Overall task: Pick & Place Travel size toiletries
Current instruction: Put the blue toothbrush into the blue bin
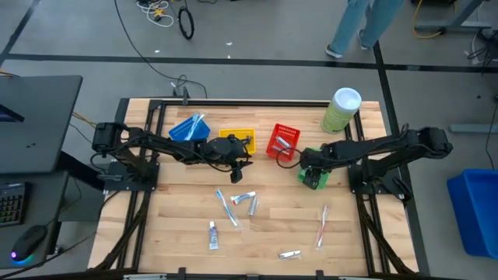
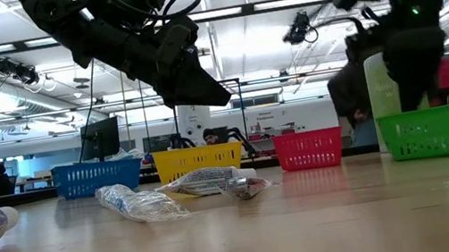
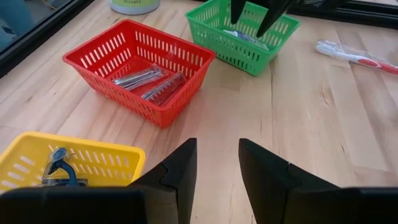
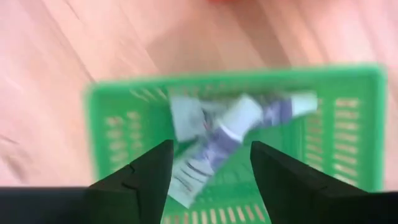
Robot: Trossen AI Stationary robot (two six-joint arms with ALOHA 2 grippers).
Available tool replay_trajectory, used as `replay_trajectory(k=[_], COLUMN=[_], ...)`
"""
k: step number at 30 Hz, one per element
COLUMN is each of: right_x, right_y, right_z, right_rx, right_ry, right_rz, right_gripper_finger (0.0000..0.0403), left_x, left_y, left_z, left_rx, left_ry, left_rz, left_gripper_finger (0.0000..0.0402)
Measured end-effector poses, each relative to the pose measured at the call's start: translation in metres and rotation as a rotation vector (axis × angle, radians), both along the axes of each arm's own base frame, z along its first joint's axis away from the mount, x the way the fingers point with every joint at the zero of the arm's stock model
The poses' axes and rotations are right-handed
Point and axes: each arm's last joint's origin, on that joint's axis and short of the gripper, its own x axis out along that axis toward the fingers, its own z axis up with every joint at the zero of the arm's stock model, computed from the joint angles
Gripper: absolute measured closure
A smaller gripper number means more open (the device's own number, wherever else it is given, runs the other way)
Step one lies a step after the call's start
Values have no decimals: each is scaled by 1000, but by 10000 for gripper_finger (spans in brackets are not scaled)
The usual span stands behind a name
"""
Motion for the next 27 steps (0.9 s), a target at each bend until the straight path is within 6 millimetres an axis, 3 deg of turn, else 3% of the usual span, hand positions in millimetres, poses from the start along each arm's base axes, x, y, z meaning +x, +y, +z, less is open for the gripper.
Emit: replay_trajectory(k=[6, 15, 21, 27], right_x=[19, 50, 63, 59], right_y=[0, 4, 10, 11], right_z=[30, 47, 49, 35], right_rx=[-6, -99, -244, -298], right_ry=[-132, -473, -723, -733], right_rz=[24, 229, 418, 486], right_gripper_finger=[191, 205, 214, 223], left_x=[0, 0, 1, 1], left_y=[0, -1, -7, -29], left_z=[0, 0, 0, 0], left_rx=[-6, -47, -89, -143], left_ry=[-1, -7, -14, -17], left_rz=[3, 9, 12, -33], left_gripper_finger=[275, 275, 275, 275])
